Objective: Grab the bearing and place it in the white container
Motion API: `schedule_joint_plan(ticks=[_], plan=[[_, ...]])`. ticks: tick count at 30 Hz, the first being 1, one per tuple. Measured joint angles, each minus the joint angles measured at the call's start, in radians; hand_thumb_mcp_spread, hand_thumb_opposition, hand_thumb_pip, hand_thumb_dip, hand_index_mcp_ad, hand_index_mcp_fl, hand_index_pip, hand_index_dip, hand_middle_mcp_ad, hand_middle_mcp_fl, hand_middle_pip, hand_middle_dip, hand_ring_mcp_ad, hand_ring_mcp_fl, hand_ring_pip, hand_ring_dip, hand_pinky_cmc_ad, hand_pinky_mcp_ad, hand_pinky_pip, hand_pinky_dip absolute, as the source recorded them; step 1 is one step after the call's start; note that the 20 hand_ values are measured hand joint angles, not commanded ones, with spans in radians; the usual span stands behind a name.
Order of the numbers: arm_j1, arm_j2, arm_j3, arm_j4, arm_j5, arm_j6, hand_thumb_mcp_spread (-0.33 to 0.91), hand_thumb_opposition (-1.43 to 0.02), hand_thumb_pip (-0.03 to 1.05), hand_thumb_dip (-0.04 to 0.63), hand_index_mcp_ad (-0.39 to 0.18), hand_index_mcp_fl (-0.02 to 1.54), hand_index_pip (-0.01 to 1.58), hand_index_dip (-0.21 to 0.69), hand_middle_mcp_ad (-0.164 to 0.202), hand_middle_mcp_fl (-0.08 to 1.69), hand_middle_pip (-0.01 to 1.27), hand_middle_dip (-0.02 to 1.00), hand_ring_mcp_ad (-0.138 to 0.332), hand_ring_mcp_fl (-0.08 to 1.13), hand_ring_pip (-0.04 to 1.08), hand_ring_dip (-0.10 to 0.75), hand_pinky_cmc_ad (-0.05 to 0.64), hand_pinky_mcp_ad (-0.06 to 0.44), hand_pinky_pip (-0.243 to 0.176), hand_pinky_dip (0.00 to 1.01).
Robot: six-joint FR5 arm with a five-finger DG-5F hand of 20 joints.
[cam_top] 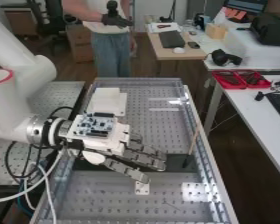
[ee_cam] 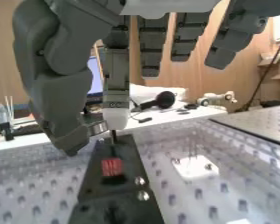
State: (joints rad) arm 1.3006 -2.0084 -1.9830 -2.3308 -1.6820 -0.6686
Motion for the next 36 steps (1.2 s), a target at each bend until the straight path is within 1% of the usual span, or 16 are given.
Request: schedule_joint_plan(ticks=[4,6,7,10,12,15,21,22,25,30,31,33,35,36], plan=[[0.023,0.046,-0.015,0.007,0.000,0.000,0.50,-0.81,0.42,0.281,-0.086,0.32,1.39,0.314,0.051,0.13,0.14,0.21,0.099,-0.02,0.11,0.080,0.298,0.215,-0.028,0.15],[0.048,0.079,-0.031,0.013,0.007,0.000,0.51,-0.82,0.42,0.281,-0.086,0.32,1.39,0.314,0.051,0.13,0.14,0.21,0.099,-0.02,0.11,0.080,0.298,0.215,-0.012,0.16],[0.055,0.086,-0.036,0.015,0.009,0.000,0.50,-0.82,0.42,0.281,-0.086,0.32,1.39,0.314,0.051,0.13,0.14,0.21,0.099,-0.02,0.11,0.080,0.298,0.215,-0.012,0.16],[0.100,0.127,-0.062,0.020,0.032,0.002,0.50,-0.82,0.42,0.281,-0.086,0.33,1.39,0.314,0.049,0.13,0.14,0.21,0.099,-0.02,0.11,0.080,0.298,0.215,-0.012,0.16],[0.146,0.160,-0.085,0.020,0.063,0.004,0.51,-0.83,0.42,0.281,-0.086,0.33,1.38,0.314,0.049,0.14,0.14,0.21,0.093,-0.02,0.11,0.080,0.298,0.215,-0.012,0.16],[0.192,0.188,-0.106,0.017,0.099,0.006,0.51,-0.83,0.42,0.281,-0.086,0.34,1.38,0.314,0.044,0.13,0.14,0.21,0.093,-0.02,0.11,0.080,0.298,0.215,-0.012,0.16],[0.327,0.249,-0.149,-0.008,0.216,0.013,0.51,-0.83,0.42,0.281,-0.087,0.34,1.38,0.314,0.045,0.14,0.14,0.21,0.094,-0.02,0.11,0.080,0.295,0.216,-0.012,0.16],[0.337,0.252,-0.151,-0.010,0.226,0.013,0.51,-0.83,0.42,0.281,-0.087,0.34,1.38,0.314,0.045,0.13,0.14,0.21,0.094,-0.02,0.12,0.080,0.298,0.215,-0.012,0.16],[0.399,0.272,-0.163,-0.022,0.287,0.017,0.51,-0.83,0.42,0.281,-0.087,0.34,1.38,0.314,0.045,0.18,0.14,0.21,0.091,-0.02,0.11,0.080,0.295,0.216,-0.012,0.16],[0.507,0.301,-0.181,-0.038,0.397,0.022,0.50,-0.84,0.42,0.281,-0.087,0.35,1.38,0.314,0.045,0.18,0.14,0.21,0.091,-0.02,0.12,0.080,0.295,0.216,-0.012,0.16],[0.519,0.304,-0.183,-0.039,0.409,0.022,0.50,-0.84,0.42,0.281,-0.087,0.35,1.38,0.314,0.045,0.18,0.14,0.21,0.091,-0.02,0.12,0.080,0.295,0.216,-0.012,0.16],[0.570,0.321,-0.196,-0.044,0.455,0.022,0.50,-0.85,0.42,0.281,-0.087,0.35,1.38,0.314,0.045,0.18,0.14,0.21,0.091,-0.02,0.12,0.080,0.295,0.216,-0.012,0.16],[0.592,0.330,-0.203,-0.046,0.473,0.022,0.50,-0.85,0.42,0.281,-0.087,0.35,1.38,0.314,0.045,0.18,0.14,0.21,0.091,-0.02,0.12,0.080,0.295,0.215,-0.012,0.16],[0.630,0.347,-0.221,-0.048,0.504,0.022,0.50,-0.85,0.42,0.281,-0.087,0.35,1.38,0.314,0.045,0.18,0.14,0.21,0.091,-0.02,0.11,0.080,0.295,0.215,-0.012,0.16]])
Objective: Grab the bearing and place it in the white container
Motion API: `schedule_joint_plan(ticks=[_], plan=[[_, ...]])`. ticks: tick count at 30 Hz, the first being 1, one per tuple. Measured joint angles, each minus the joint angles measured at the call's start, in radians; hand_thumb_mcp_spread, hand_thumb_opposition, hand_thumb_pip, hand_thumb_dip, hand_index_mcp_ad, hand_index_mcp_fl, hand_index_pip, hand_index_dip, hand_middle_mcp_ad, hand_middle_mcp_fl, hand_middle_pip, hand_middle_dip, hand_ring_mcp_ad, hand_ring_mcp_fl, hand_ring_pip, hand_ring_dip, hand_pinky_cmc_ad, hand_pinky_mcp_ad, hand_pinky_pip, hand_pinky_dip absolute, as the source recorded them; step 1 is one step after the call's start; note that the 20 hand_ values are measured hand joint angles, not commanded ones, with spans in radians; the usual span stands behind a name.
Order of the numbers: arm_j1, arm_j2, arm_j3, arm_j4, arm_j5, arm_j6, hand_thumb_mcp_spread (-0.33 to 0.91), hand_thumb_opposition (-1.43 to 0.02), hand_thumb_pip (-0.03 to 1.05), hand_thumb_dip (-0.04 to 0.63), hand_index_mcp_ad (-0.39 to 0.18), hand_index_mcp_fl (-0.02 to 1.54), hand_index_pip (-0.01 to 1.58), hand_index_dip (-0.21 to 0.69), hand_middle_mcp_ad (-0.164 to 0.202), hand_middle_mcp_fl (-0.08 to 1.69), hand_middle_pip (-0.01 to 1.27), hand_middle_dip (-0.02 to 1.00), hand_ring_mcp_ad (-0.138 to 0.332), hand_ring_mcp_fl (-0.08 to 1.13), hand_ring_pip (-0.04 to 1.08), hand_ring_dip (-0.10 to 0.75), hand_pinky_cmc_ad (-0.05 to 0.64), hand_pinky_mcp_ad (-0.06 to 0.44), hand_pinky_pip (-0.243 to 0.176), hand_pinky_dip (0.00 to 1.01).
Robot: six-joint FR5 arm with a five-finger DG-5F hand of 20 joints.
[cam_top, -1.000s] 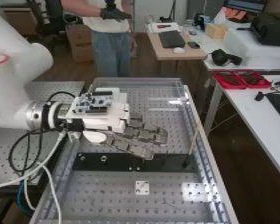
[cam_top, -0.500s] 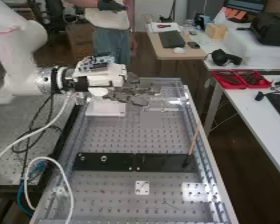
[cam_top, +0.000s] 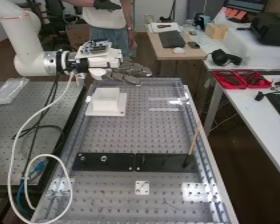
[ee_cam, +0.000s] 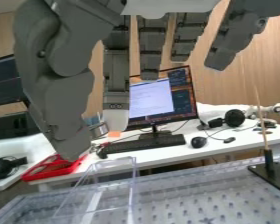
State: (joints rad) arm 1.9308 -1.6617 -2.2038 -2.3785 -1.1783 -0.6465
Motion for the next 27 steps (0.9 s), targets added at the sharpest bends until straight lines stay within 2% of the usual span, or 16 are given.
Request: schedule_joint_plan(ticks=[9,12,16,21,27], plan=[[0.107,0.068,-0.128,0.036,0.093,0.021,0.50,-0.87,0.42,0.281,-0.086,0.36,1.38,0.314,0.045,0.18,0.14,0.21,0.093,-0.02,0.11,0.080,0.295,0.216,-0.010,0.16],[0.120,0.073,-0.148,0.054,0.107,0.031,0.50,-0.86,0.42,0.281,-0.086,0.37,1.38,0.314,0.045,0.18,0.14,0.21,0.093,-0.02,0.11,0.080,0.298,0.216,-0.010,0.16],[0.134,0.060,-0.170,0.112,0.122,0.040,0.50,-0.87,0.42,0.281,-0.086,0.37,1.39,0.314,0.045,0.18,0.14,0.21,0.093,-0.02,0.11,0.080,0.298,0.216,-0.010,0.16],[0.156,0.011,-0.187,0.191,0.154,0.072,0.50,-0.88,0.42,0.281,-0.086,0.37,1.39,0.314,0.045,0.18,0.14,0.21,0.093,-0.01,0.11,0.087,0.295,0.216,-0.010,0.16],[0.189,-0.012,-0.200,0.203,0.193,0.108,0.50,-0.88,0.42,0.281,-0.086,0.37,1.39,0.314,0.045,0.18,0.14,0.22,0.096,-0.01,0.11,0.087,0.295,0.216,-0.010,0.16]])
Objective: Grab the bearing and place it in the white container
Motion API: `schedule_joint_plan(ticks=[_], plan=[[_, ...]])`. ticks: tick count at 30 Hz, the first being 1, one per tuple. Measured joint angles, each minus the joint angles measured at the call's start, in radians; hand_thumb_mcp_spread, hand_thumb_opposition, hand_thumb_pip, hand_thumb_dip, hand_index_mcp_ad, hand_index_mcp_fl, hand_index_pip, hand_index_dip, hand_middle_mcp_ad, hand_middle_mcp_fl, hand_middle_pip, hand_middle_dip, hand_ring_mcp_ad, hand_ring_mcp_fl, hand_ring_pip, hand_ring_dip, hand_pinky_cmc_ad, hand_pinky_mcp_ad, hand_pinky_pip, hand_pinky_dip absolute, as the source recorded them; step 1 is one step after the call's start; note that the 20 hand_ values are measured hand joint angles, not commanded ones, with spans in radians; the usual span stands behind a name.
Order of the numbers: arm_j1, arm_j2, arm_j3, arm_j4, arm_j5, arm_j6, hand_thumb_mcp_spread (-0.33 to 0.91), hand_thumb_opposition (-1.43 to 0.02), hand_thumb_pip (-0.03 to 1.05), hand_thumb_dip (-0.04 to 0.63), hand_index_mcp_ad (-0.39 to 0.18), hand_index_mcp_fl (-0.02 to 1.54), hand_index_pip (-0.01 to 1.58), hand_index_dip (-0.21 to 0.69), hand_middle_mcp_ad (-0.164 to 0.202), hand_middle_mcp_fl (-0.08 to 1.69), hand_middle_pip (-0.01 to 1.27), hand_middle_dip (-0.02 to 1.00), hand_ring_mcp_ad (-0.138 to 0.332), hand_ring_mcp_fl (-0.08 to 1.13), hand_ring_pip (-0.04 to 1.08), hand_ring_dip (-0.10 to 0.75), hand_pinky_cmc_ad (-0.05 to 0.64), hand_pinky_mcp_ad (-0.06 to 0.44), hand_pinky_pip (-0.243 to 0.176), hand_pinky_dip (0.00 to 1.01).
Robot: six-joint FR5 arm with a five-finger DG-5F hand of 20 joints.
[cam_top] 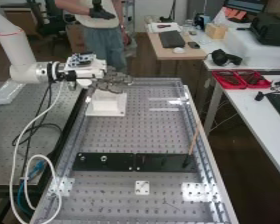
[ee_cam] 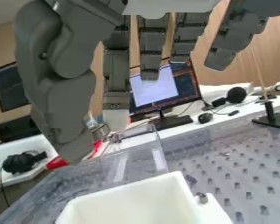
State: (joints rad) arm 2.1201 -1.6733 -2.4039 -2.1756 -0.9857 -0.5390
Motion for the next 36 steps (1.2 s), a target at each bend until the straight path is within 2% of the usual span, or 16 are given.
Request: schedule_joint_plan(ticks=[14,20,22,24,27,30,36], plan=[[0.053,-0.048,-0.022,-0.015,0.078,0.074,0.50,-0.88,0.42,0.281,-0.086,0.37,1.39,0.314,0.042,0.19,0.15,0.22,0.094,-0.02,0.11,0.087,0.295,0.216,-0.010,0.16],[0.051,-0.063,-0.006,-0.073,0.075,0.104,0.50,-0.87,0.42,0.281,-0.086,0.37,1.39,0.314,0.045,0.19,0.14,0.22,0.093,-0.01,0.11,0.087,0.295,0.215,-0.010,0.16],[0.049,-0.067,0.001,-0.098,0.072,0.117,0.51,-0.87,0.43,0.284,-0.089,0.32,1.38,0.314,0.042,0.17,0.14,0.22,0.096,-0.01,0.11,0.087,0.298,0.215,-0.010,0.16],[0.045,-0.070,0.008,-0.116,0.066,0.128,0.51,-0.87,0.49,0.284,-0.089,0.22,1.34,0.314,0.042,0.14,0.14,0.22,0.093,-0.02,0.11,0.087,0.295,0.215,-0.010,0.16],[0.039,-0.067,0.009,-0.123,0.059,0.129,0.47,-0.84,0.49,0.284,-0.105,0.10,1.32,0.318,0.042,0.10,0.14,0.22,0.098,-0.02,0.11,0.087,0.298,0.216,-0.010,0.16],[0.033,-0.060,0.009,-0.119,0.056,0.120,0.44,-0.82,0.55,0.283,-0.103,0.02,1.31,0.311,0.045,0.08,0.14,0.22,0.098,-0.02,0.11,0.087,0.298,0.216,-0.012,0.16],[0.015,-0.028,0.013,-0.119,0.039,0.097,0.42,-0.81,0.56,0.283,-0.103,-0.01,1.30,0.293,0.045,0.07,0.14,0.22,0.098,-0.03,0.11,0.087,0.295,0.215,-0.014,0.16]])
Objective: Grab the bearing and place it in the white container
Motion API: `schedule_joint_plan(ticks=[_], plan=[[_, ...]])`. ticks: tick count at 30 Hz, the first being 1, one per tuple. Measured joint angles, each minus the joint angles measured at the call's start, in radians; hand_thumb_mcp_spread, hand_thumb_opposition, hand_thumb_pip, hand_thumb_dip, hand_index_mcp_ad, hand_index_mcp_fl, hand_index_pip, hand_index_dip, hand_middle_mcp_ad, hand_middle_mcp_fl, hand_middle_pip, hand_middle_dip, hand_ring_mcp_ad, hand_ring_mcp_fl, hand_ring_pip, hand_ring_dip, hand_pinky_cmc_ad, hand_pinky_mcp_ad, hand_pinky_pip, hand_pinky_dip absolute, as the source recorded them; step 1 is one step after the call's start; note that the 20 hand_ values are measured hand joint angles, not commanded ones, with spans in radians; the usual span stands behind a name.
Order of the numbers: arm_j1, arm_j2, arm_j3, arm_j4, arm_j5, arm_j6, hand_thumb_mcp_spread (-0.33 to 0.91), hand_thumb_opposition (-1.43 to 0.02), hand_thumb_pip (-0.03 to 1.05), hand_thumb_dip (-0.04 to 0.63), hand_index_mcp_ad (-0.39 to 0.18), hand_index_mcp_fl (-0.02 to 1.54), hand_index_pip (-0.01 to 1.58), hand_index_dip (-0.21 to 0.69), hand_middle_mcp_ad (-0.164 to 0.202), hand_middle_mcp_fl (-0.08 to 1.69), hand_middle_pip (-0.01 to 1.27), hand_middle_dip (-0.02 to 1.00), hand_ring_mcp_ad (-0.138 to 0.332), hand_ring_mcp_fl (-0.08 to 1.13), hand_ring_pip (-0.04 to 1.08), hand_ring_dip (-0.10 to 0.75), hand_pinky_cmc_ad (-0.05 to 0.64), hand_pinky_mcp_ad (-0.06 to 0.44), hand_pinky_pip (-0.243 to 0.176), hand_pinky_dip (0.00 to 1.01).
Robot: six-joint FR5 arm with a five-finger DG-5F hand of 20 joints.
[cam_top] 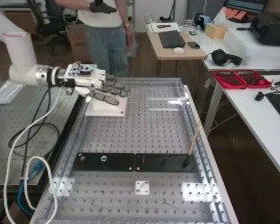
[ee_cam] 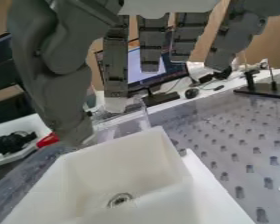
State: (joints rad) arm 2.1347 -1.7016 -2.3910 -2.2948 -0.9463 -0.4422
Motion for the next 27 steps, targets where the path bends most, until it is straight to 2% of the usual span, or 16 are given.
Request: schedule_joint_plan(ticks=[4,7,10,12,16,21,27], plan=[[-0.028,0.050,0.013,-0.009,-0.028,-0.043,0.39,-0.79,0.56,0.283,-0.103,-0.01,1.28,0.281,0.045,0.08,0.14,0.22,0.098,-0.03,0.11,0.089,0.297,0.215,-0.026,0.16],[-0.072,0.107,0.044,-0.030,-0.074,-0.098,0.39,-0.79,0.56,0.283,-0.103,-0.01,1.26,0.269,0.045,0.07,0.14,0.22,0.098,-0.03,0.11,0.087,0.297,0.215,-0.028,0.16],[-0.126,0.144,0.098,-0.059,-0.133,-0.144,0.38,-0.77,0.57,0.274,-0.106,-0.01,1.11,0.255,0.045,0.07,0.14,0.22,0.098,-0.03,0.11,0.089,0.298,0.215,-0.028,0.16],[-0.166,0.153,0.149,-0.084,-0.178,-0.165,0.36,-0.77,0.56,0.265,-0.103,-0.01,0.93,0.250,0.045,0.07,0.14,0.22,0.098,-0.03,0.11,0.089,0.298,0.215,-0.028,0.16],[-0.225,0.148,0.232,-0.126,-0.240,-0.184,0.35,-0.76,0.51,0.236,-0.106,0.06,0.64,0.248,0.045,0.08,0.14,0.22,0.098,-0.03,0.11,0.087,0.297,0.218,-0.030,0.16],[-0.303,0.095,0.359,-0.173,-0.302,-0.188,0.34,-0.74,0.47,0.222,-0.103,0.14,0.30,0.248,0.045,0.08,0.14,0.22,0.099,-0.03,0.11,0.087,0.300,0.232,-0.031,0.16],[-0.359,0.029,0.463,-0.207,-0.342,-0.186,0.35,-0.74,0.46,0.220,-0.106,0.20,0.19,0.248,0.045,0.14,0.14,0.22,0.101,-0.03,0.11,0.089,0.309,0.230,-0.031,0.16]])
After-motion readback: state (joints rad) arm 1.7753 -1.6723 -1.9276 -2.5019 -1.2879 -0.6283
